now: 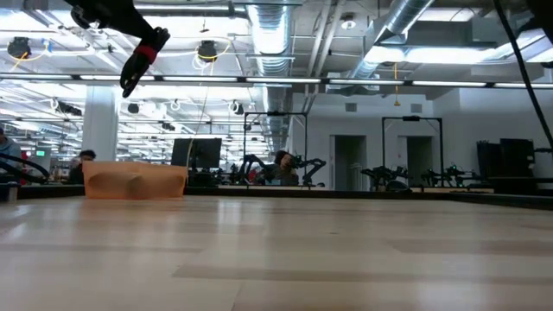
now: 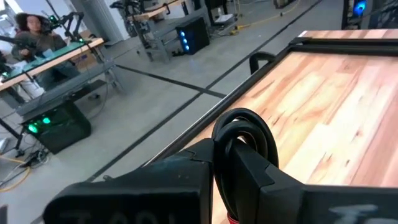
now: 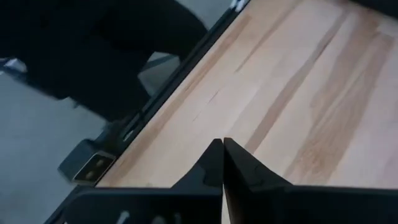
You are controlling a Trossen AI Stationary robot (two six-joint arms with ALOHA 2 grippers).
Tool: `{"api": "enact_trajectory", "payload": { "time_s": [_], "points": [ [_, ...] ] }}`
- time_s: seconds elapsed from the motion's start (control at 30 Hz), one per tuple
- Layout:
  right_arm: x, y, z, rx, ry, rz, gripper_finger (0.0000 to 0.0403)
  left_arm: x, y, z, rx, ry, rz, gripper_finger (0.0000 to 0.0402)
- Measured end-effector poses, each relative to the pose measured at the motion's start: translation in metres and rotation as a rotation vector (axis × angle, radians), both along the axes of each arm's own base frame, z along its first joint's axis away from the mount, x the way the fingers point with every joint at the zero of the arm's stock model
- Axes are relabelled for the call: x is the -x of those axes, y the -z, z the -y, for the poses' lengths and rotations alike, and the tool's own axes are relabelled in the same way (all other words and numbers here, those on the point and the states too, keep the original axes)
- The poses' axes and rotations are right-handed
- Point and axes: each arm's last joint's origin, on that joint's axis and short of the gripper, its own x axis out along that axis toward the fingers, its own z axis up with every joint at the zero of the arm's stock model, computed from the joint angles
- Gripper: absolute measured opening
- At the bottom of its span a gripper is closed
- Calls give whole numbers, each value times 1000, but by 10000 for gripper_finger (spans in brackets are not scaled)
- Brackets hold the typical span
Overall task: Pick and place USB-C Cables
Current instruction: Put the black charger cable into the orange bin
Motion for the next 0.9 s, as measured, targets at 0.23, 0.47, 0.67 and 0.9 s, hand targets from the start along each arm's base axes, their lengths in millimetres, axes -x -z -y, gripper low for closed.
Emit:
{"api": "enact_trajectory", "payload": {
  "time_s": [0.23, 0.47, 0.67, 0.9],
  "points": [
    [16, -44, 9, 11, 39, 99, 6, -8, 7, 5, 14, 23, -44, 11],
    [45, -100, 19, 74, 156, 245, 3, -13, 10, 6, -6, 10, -49, 11],
    [68, -124, 24, 218, 354, 301, 2, -14, 11, 8, 12, 22, -52, 11],
    [32, -99, 14, 102, 302, 400, 2, -13, 11, 9, 29, 43, -61, 11]
  ]
}}
